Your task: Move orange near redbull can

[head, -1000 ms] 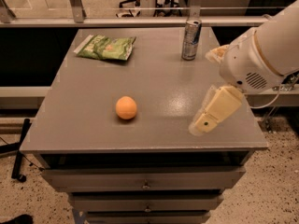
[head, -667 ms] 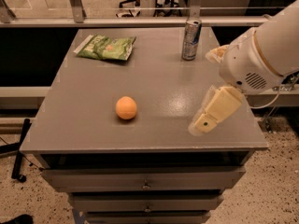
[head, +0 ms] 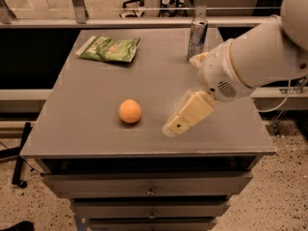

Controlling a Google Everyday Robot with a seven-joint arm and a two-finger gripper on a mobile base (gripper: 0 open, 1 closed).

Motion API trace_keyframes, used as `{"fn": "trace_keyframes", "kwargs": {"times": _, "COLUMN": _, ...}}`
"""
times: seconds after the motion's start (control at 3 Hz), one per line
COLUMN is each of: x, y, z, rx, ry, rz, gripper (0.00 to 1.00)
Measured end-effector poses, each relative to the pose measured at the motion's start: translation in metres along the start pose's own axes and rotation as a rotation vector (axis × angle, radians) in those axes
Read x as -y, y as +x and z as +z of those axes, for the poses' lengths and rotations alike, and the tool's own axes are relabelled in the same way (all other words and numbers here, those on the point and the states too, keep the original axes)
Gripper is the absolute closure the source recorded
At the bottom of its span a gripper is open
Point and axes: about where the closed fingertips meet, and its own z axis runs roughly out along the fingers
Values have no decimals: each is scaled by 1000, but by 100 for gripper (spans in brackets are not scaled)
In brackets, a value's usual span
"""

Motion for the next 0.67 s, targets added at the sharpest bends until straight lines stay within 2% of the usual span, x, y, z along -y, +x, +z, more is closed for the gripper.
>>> {"fn": "trace_keyframes", "kwargs": {"times": 0.33, "x": 3, "y": -30, "z": 39, "rx": 80, "ry": 7, "rz": 14, "gripper": 0}}
{"fn": "trace_keyframes", "kwargs": {"times": 0.67, "x": 7, "y": -42, "z": 74, "rx": 134, "ry": 14, "rz": 18, "gripper": 0}}
